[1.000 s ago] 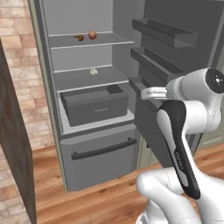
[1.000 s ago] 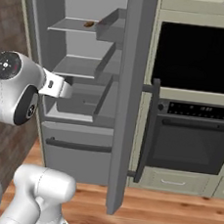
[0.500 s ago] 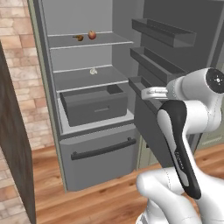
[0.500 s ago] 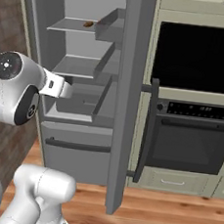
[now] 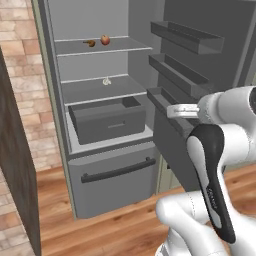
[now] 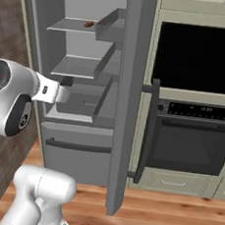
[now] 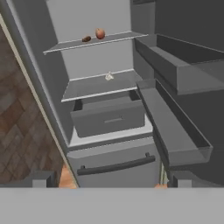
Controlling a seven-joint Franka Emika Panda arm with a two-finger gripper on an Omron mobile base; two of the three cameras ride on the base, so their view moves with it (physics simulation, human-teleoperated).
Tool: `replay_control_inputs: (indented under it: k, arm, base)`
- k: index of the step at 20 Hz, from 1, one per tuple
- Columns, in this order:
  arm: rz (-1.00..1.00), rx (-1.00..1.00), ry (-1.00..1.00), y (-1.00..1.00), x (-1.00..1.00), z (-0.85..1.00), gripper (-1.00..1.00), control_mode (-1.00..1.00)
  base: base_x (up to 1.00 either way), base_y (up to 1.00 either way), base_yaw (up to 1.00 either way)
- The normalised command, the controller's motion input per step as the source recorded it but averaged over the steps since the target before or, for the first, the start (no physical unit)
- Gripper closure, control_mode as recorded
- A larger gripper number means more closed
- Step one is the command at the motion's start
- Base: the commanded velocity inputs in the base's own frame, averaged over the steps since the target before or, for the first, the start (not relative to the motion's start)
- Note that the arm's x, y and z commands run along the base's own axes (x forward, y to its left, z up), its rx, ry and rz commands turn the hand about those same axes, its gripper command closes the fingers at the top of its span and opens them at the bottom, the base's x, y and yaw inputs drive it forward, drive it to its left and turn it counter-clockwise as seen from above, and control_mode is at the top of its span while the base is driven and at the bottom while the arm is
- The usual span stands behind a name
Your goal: Place the banana in the correct fridge rack based on whether it is a fruit or vegetable. Finally, close the fridge door.
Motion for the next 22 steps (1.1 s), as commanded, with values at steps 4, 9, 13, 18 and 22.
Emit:
replay_control_inputs:
  k: [4, 9, 13, 18, 22]
  arm:
    - [-0.12, 0.0, -0.25, -0.46, -0.72, 0.0, -1.0, -1.0]
    - [-0.13, 0.09, -0.16, -0.91, -0.43, 0.0, -1.0, -1.0]
    - [-0.11, 0.15, -0.04, -0.99, -0.36, 0.0, -1.0, -1.0]
    - [-0.09, 0.22, 0.0, -0.99, -0.06, 0.0, -1.0, -1.0]
    - [-0.05, 0.34, 0.0, -0.99, 0.12, -0.01, -1.0, -1.0]
  base:
    - [0.0, 0.0, 0.0]
    - [0.0, 0.0, 0.0]
    - [0.0, 0.0, 0.0]
    - [0.0, 0.0, 0.0]
    - [0.0, 0.0, 0.0]
